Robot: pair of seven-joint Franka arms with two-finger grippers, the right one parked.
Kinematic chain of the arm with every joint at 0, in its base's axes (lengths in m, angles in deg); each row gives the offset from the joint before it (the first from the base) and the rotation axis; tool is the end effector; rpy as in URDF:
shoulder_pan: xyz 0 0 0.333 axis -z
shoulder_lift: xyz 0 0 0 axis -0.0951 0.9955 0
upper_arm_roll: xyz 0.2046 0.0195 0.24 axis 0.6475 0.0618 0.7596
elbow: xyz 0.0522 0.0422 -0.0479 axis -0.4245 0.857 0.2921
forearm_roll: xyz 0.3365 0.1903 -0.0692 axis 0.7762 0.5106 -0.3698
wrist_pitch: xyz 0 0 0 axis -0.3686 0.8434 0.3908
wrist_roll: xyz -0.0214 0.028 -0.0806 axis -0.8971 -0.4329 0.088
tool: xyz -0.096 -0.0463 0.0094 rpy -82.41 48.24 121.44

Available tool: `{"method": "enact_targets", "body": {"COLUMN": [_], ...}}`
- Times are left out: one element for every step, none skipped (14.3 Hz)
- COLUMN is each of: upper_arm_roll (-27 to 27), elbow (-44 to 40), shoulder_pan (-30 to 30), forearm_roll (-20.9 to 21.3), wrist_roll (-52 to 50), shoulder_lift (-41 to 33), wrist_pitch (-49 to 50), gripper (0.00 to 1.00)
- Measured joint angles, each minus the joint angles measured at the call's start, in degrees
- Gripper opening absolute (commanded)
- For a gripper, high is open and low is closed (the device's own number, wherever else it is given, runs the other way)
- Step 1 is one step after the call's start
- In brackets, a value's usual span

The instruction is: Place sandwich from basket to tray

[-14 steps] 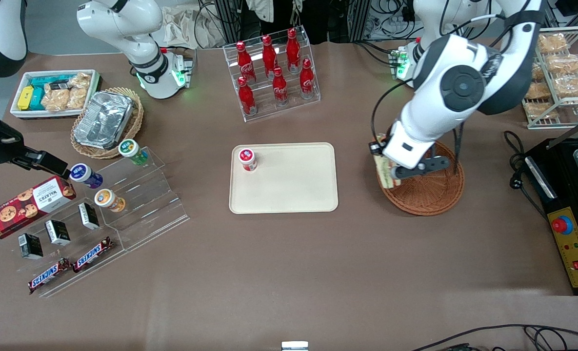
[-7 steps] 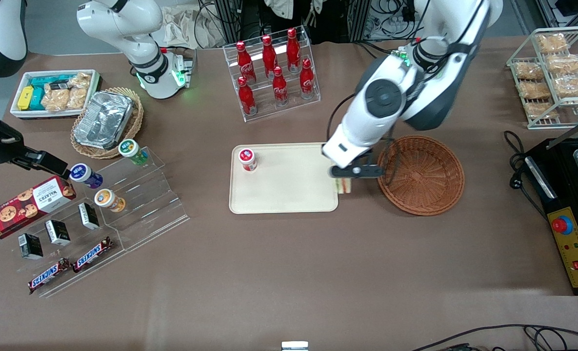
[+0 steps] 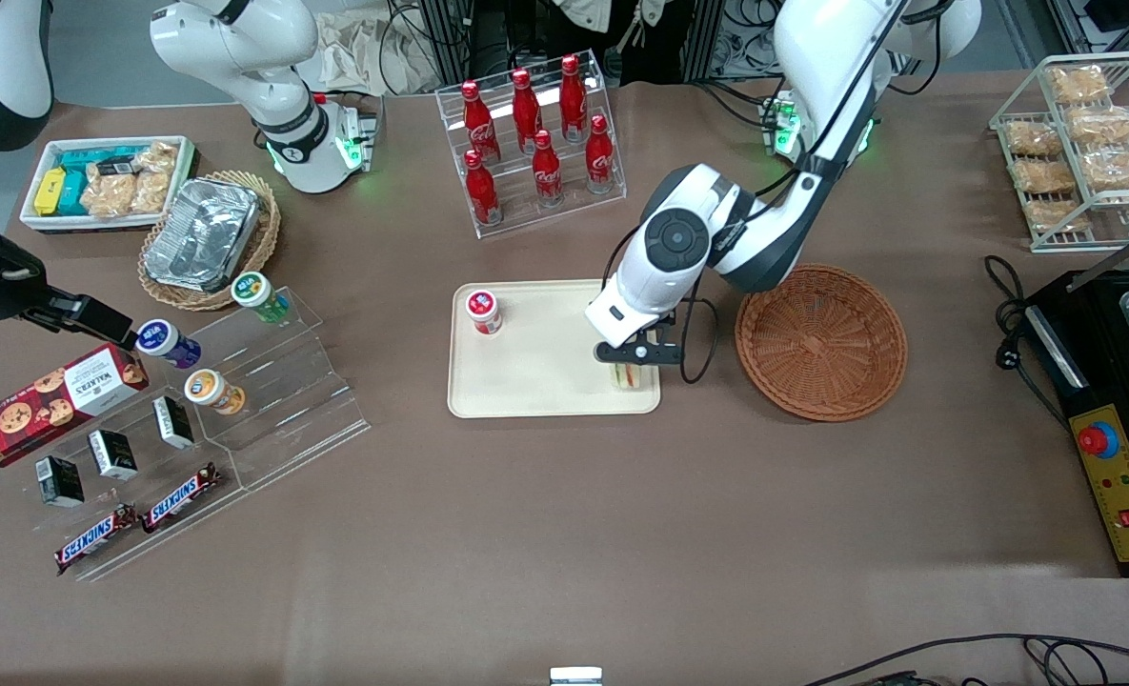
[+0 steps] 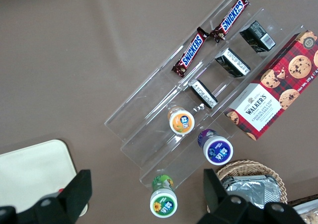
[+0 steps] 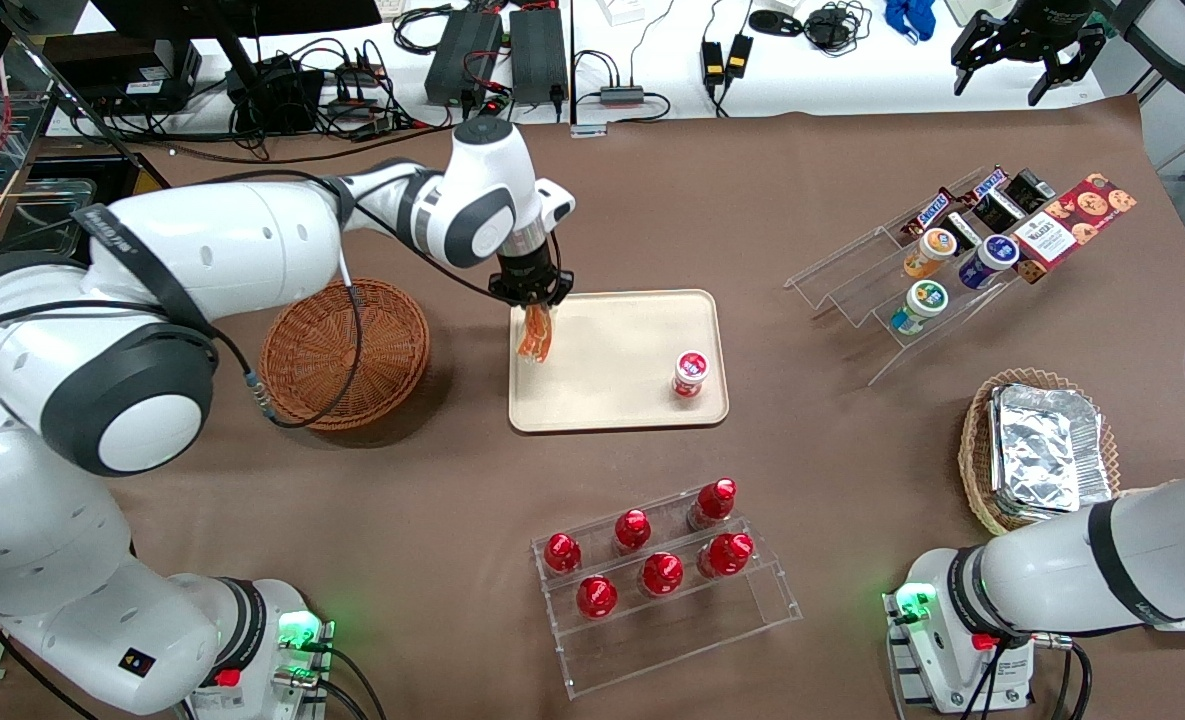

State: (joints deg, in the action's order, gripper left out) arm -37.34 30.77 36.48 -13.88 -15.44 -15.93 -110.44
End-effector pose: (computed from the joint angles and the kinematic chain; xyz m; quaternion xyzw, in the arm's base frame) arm 0.4775 -0.4201 0.2924 0.9958 -0.0197 -0.0664 0.0598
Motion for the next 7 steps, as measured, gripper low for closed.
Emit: {"method": "enact_targets", "body": {"upper_arm_roll": [0.03,0.04,0.13,0.23,0.28,0.37,0.51], "elbow": [0.24,0.28,0.29,0.29,0.29,0.29,0.29], "shoulder_pan": [0.25,0.58,0.91,1.11,1.16,1.15,1.15], "forearm_roll": [0.00,0.03,0.38,1.31,2.81,4.18,5.01], "wrist_roll": [0.00,0.00,-0.04,-0.39,-1.09,-1.91,-2.51], "shoulder_lift": [0.86,1.65,2.25,2.63,2.93,3.19,3.44], "wrist_pitch": [-0.44,-0.70,-0.90,-0.94,-0.95,-0.97,-1.03], "gripper": [0.00,0.00,0.00,0.01,0.42,0.99,0.99]}}
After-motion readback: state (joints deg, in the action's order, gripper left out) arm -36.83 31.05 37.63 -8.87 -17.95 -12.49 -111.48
